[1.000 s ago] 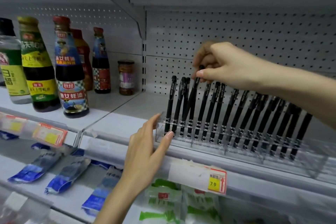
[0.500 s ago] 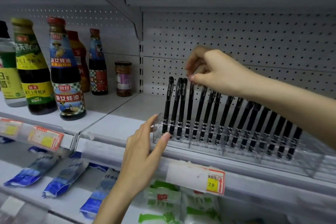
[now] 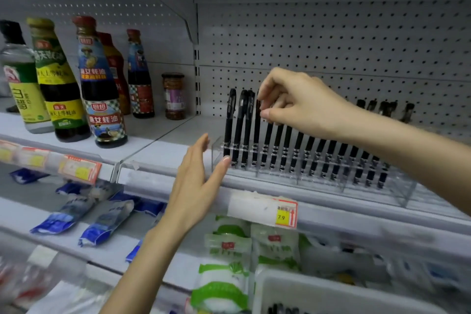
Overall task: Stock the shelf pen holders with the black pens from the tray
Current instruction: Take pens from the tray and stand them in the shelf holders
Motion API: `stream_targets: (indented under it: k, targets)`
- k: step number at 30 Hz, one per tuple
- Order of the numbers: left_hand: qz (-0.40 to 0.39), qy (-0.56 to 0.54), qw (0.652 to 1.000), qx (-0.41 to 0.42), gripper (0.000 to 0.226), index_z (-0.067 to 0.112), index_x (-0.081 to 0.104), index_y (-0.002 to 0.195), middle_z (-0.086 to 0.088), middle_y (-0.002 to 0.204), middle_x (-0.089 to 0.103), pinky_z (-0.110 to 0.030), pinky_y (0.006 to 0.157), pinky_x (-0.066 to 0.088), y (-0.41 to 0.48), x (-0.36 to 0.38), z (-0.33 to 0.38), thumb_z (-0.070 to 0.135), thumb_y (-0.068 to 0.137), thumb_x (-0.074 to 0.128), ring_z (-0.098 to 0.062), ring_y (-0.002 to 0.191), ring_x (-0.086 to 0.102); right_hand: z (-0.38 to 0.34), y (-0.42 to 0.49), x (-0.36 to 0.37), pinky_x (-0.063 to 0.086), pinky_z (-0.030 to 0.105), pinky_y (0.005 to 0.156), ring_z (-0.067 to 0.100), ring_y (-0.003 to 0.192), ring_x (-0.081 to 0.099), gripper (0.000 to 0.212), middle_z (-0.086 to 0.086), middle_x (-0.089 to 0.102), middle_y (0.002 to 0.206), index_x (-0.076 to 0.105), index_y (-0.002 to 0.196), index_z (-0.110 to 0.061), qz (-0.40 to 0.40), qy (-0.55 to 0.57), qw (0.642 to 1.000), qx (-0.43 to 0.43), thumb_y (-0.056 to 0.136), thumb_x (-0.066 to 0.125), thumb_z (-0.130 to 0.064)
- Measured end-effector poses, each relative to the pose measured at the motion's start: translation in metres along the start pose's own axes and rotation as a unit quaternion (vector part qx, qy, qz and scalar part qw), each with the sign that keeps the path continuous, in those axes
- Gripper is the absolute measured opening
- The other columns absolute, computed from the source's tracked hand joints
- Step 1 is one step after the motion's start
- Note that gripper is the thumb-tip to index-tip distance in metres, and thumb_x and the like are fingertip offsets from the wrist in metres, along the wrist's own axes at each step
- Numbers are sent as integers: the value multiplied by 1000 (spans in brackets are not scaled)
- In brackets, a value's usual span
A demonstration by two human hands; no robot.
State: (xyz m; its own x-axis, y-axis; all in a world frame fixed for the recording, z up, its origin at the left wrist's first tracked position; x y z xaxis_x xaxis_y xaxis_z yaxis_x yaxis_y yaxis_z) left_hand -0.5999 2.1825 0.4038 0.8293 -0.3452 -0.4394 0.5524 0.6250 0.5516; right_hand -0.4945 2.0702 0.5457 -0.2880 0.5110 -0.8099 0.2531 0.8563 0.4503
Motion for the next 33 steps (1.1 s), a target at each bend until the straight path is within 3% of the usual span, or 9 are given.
stream_targets:
  k: [4, 7, 10, 14, 18, 21, 27, 33]
  targets:
    - [65, 42, 994, 76, 62, 19, 34, 144, 8, 139, 40, -19, 105, 29, -36, -17, 35, 54, 93, 38, -3, 129, 36, 2, -46, 26, 54, 20, 71, 4, 73, 64, 19, -5, 63, 93, 52, 90, -28, -39, 51, 998, 9, 87, 67, -16]
    - [68, -9, 995, 73, 51, 18, 40, 140, 12, 132, 43, -10, 100, 31, -89, -5, 43, 43, 95, 40, 1, 122, 41, 13, -93, 56, 54, 28, 71, 10, 74, 64, 19, -3, 63, 92, 53, 92, -25, -69, 98, 993, 26, 86, 68, -15]
    - [25, -55, 998, 13, 46, 20, 44, 136, 11, 131, 48, -14, 102, 33, -156, 30, 20, 40, 94, 42, 1, 124, 44, 40, -152, 103, 51, 25, 69, 6, 72, 63, 20, -7, 63, 91, 54, 95, -24, -102, 122, 985, 61, 85, 68, -14]
    - [-75, -87, 983, -144, 48, 33, 40, 139, 20, 140, 43, -20, 107, 32, -229, 89, -32, 52, 94, 42, 3, 130, 38, 110, -232, 172, 44, 12, 65, 2, 75, 58, 16, -5, 63, 94, 57, 95, -22, -156, 119, 964, 179, 86, 68, -15]
    - [-174, -54, 962, -201, 58, 32, 25, 148, 20, 152, 24, 5, 100, 9, -259, 125, -55, 49, 94, 36, 23, 130, 14, 161, -281, 222, 44, 19, 76, 12, 96, 59, 18, -2, 65, 105, 62, 104, -22, -197, 108, 939, 260, 87, 68, -22]
    - [-215, -44, 954, -202, 55, 30, 18, 149, 26, 148, 11, 8, 96, 1, -265, 137, -57, 39, 98, 35, 39, 117, -4, 164, -290, 238, 40, 23, 92, 14, 114, 51, 36, -3, 58, 122, 57, 123, -20, -224, 27, 947, 228, 89, 65, -30]
    - [-215, -60, 952, -208, 54, 38, 12, 146, 28, 152, 9, -2, 107, 3, -274, 141, -64, 42, 96, 32, 20, 136, 3, 157, -301, 256, 32, 26, 101, 14, 123, 43, 45, -5, 54, 128, 54, 127, -22, -228, 24, 950, 212, 87, 64, -39]
    - [-203, -68, 954, -209, 52, 39, 14, 144, 31, 148, 14, -1, 107, 6, -278, 138, -65, 41, 96, 33, 21, 135, 8, 145, -316, 262, 32, 28, 102, 11, 117, 39, 46, -9, 51, 120, 53, 128, -24, -206, 20, 959, 192, 86, 64, -39]
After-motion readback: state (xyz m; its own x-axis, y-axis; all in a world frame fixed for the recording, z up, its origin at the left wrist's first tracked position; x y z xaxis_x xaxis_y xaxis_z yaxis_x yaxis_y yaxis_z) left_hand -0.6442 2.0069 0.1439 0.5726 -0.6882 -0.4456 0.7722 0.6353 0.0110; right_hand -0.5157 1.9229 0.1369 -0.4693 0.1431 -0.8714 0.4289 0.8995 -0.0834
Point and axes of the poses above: each hand's wrist, its own y-axis towards the middle knuckle, its own x-axis out of the palm, z = x × y, the point moved 9 cm from there along y, towards the middle knuckle
